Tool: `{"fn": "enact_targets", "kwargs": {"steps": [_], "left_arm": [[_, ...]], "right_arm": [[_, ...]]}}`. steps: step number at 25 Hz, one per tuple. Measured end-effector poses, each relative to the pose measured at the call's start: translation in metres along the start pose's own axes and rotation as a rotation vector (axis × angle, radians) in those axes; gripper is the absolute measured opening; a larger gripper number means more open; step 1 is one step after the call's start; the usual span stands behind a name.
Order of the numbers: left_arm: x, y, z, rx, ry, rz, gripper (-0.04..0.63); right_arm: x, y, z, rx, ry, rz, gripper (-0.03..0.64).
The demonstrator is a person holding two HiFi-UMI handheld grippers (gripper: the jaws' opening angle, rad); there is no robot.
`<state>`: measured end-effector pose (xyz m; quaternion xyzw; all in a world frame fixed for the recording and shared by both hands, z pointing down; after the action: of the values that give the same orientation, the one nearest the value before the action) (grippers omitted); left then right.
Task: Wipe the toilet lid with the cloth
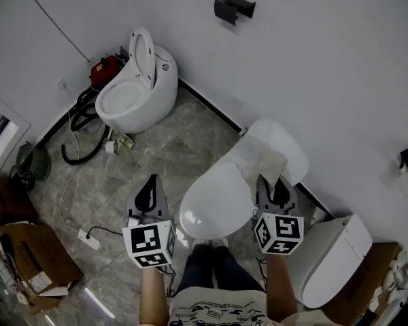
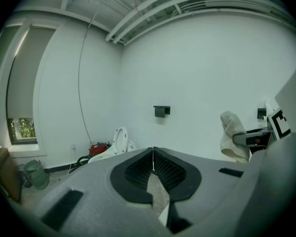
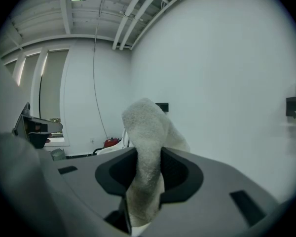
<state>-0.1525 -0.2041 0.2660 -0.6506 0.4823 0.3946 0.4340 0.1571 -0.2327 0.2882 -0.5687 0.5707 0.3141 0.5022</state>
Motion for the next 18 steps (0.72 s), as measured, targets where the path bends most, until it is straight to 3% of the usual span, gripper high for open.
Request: {"fn": "enact_targets", "kwargs": {"steps": [18], "left_arm": [[-0.080, -0.018, -0.055, 0.001, 0.207, 0.025, 0.009]], "right_arm": [[-0.083, -0.034, -0.082, 0.031, 0.248, 0.066, 0.115]]}}
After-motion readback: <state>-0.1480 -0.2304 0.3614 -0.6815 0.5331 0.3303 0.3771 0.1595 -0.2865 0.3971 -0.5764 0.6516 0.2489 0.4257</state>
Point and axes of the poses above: the fingertips, and each gripper's own axes: z backward along the fingers, y to its left, x out of its top, the point moved 10 cm from there along z, backward along the fingers, and after that the axes turned 11 degrees about -z, right-handed, at the moved point
